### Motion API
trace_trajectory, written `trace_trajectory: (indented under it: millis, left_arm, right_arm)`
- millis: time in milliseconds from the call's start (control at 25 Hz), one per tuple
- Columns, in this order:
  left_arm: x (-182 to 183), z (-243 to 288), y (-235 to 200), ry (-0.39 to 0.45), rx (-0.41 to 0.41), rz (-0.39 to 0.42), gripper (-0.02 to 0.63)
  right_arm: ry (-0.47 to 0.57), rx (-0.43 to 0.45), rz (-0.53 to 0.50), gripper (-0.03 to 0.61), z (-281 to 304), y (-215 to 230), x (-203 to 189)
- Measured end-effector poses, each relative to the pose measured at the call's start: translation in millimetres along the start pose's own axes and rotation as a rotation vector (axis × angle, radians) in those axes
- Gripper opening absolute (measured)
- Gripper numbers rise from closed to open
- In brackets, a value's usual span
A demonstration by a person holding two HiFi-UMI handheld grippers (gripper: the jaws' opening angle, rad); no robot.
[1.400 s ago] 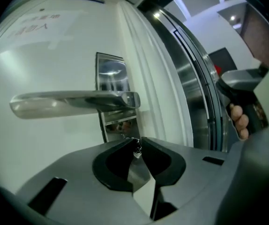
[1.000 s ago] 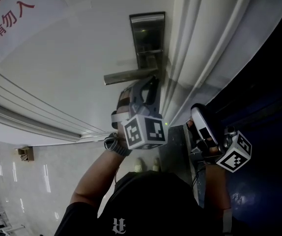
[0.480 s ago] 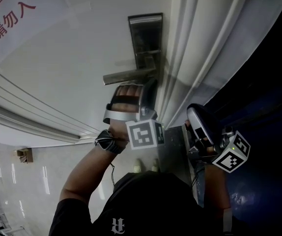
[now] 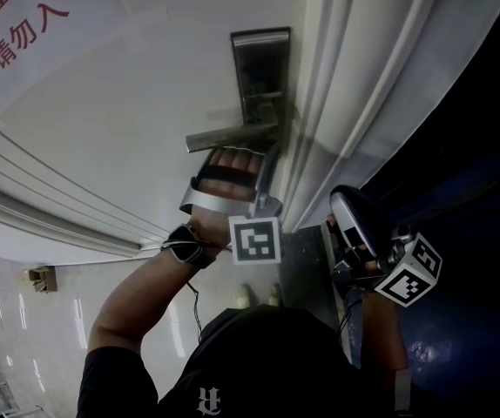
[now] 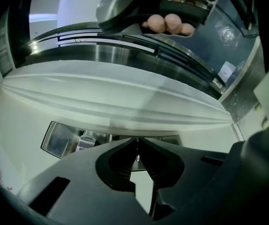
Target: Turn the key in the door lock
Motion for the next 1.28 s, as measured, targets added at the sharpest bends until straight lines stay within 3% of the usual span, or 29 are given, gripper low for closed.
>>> trace_trajectory:
  millis: [600, 800, 1080, 1280]
  left_arm:
    - [-1.1, -16.0, -2.0, 0.086, 0.01, -0.007, 0.031]
    - [2.0, -39.3, -19.1, 0.143, 0.084, -0.089, 0.028]
    - [4.9, -63.9, -28.1, 0.193, 0.092, -0.257, 0.012]
    - [4.5, -67.1, -29.6, 0.205, 0.106, -0.282, 0.011]
  right_arm:
    - [-0.087, -0.08, -0.085, 0.017, 12.3, 3.1, -18.4]
    - [-0.133, -0.108, -0.125, 0.017, 20.0, 5.7, -26.1]
    - [-0.196, -0.157, -0.236, 0.015, 33.1, 5.3, -28.2]
    - [-0.208, -0.175, -0.258, 0.015, 39.8, 10.4, -26.1]
Point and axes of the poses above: the fingertips, and each gripper's own axes: z forward along the fingers, y to its right, x out of its top, the point moved 6 cm from there along -z, backward along the fingers, and after that the axes turned 10 degrees about x, right-handed, at the moved point
